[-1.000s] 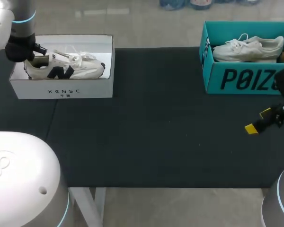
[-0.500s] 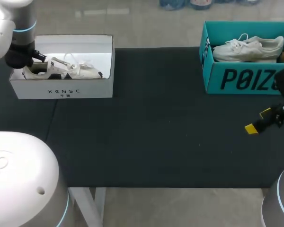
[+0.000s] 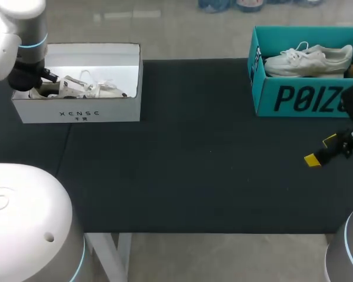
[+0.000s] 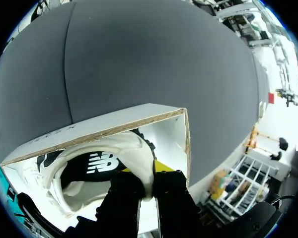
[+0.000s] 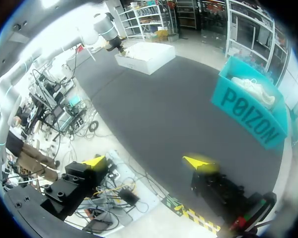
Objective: Take the shoe out of the shoebox, open the shoe tongue, remove and reinsert the insole, then place the shoe into the shoebox
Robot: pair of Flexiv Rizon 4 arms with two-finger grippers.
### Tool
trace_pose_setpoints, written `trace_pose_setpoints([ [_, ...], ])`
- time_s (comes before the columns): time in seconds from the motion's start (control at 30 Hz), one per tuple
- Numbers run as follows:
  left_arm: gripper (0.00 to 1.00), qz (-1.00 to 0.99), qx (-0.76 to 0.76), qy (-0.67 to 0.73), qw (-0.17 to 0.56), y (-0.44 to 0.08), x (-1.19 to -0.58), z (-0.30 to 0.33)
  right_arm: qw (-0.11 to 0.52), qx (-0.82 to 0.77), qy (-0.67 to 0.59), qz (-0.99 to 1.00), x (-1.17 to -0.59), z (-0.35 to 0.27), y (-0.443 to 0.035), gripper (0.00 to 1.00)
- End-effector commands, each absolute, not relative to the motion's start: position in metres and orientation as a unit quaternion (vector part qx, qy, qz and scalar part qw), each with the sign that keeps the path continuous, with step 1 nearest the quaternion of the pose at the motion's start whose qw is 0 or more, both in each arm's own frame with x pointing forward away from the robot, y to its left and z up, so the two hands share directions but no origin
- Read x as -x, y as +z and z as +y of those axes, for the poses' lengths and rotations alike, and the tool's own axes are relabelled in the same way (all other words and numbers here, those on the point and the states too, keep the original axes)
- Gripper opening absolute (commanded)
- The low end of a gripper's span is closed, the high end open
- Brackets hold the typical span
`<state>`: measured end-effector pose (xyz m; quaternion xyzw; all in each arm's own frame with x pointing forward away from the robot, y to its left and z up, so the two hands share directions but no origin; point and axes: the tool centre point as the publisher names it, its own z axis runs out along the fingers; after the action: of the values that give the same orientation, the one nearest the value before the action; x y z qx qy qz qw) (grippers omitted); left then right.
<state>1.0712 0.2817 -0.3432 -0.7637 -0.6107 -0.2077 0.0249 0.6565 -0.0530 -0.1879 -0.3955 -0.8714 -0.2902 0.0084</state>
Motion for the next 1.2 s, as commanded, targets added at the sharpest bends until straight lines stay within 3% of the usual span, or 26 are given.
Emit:
trace_pose_setpoints([
  [0.03, 0.0, -0.612, 0.76, -0.218, 0.028, -0.346, -1.073, 0.282, 0.007, 0.396, -0.29, -0.871, -0.655, -0.053, -0.189, 1.0],
  [0.07, 0.0, -0.61, 0.762, -0.215, 0.03, -0.346, -1.073, 0.283, 0.007, 0.396, -0.29, -0.871, -0.655, -0.053, -0.189, 1.0],
  [0.1, 0.39, -0.604, 0.765, -0.222, 0.03, -0.347, -1.074, 0.283, 0.007, 0.396, -0.29, -0.871, -0.655, -0.053, -0.189, 1.0],
  [0.13, 0.93, -0.607, 0.762, -0.224, 0.029, -0.347, -1.073, 0.283, 0.007, 0.396, -0.29, -0.871, -0.655, -0.053, -0.189, 1.0],
  [0.17, 1.0, -0.611, 0.759, -0.224, 0.023, -0.347, -1.074, 0.284, 0.007, 0.396, -0.29, -0.871, -0.655, -0.053, -0.189, 1.0],
  [0.43, 1.0, -0.614, 0.753, -0.237, 0.017, -0.331, -1.072, 0.285, 0.007, 0.396, -0.29, -0.871, -0.655, -0.053, -0.189, 1.0],
  [0.63, 1.0, -0.632, 0.738, -0.235, -0.024, -0.291, -1.056, 0.276, 0.007, 0.396, -0.29, -0.871, -0.655, -0.053, -0.189, 1.0],
  [0.9, 1.0, -0.676, 0.709, -0.188, -0.074, -0.255, -1.006, 0.236, 0.007, 0.396, -0.29, -0.871, -0.655, -0.053, -0.189, 1.0],
  [1.2, 1.0, -0.691, 0.698, -0.173, -0.074, -0.244, -0.97, 0.198, 0.007, 0.396, -0.29, -0.871, -0.655, -0.053, -0.189, 1.0],
])
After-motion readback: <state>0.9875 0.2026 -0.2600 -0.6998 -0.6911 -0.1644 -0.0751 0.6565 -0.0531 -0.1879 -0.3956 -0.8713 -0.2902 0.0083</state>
